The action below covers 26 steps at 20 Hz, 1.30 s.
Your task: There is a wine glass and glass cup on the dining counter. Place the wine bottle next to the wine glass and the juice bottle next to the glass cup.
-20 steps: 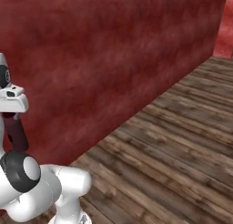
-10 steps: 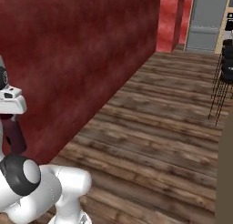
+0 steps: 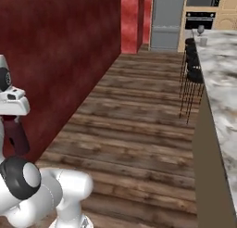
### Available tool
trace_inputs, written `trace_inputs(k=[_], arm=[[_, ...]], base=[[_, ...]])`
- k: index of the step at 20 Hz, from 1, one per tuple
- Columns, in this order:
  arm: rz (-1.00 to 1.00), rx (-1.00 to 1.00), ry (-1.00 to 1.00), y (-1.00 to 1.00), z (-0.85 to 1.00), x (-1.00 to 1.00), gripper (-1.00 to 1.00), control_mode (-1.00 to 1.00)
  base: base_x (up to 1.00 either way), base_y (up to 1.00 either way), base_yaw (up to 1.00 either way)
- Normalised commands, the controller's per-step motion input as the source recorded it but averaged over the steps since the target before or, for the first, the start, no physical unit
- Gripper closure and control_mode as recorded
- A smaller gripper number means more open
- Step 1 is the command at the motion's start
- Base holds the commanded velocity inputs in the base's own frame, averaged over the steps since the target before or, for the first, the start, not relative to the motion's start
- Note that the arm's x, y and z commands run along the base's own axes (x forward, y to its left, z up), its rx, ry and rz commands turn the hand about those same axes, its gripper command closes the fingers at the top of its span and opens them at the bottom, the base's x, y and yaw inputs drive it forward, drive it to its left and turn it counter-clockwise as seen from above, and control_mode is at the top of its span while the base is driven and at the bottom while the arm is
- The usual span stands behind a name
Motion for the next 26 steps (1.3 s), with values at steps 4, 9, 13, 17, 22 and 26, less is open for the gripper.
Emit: trace_inputs(k=[4,9,13,17,22,26], arm=[[0.00,0.00,0.00,0.00,0.00,0.00,1.00,1.00],[0.00,0.00,0.00,0.00,0.00,0.00,1.00,1.00],[0.00,0.00,0.00,0.00,0.00,0.00,1.00,1.00],[0.00,0.00,0.00,0.00,0.00,0.00,1.00,1.00],[0.00,0.00,0.00,0.00,0.00,0.00,1.00,1.00],[0.00,0.00,0.00,0.00,0.00,0.00,1.00,1.00]], base=[[0.92,-0.03,-0.01],[0.92,-0.04,0.00],[0.90,-0.06,-0.01],[0.85,-0.05,-0.07],[0.84,-0.05,-0.07],[0.85,-0.06,-0.06]])
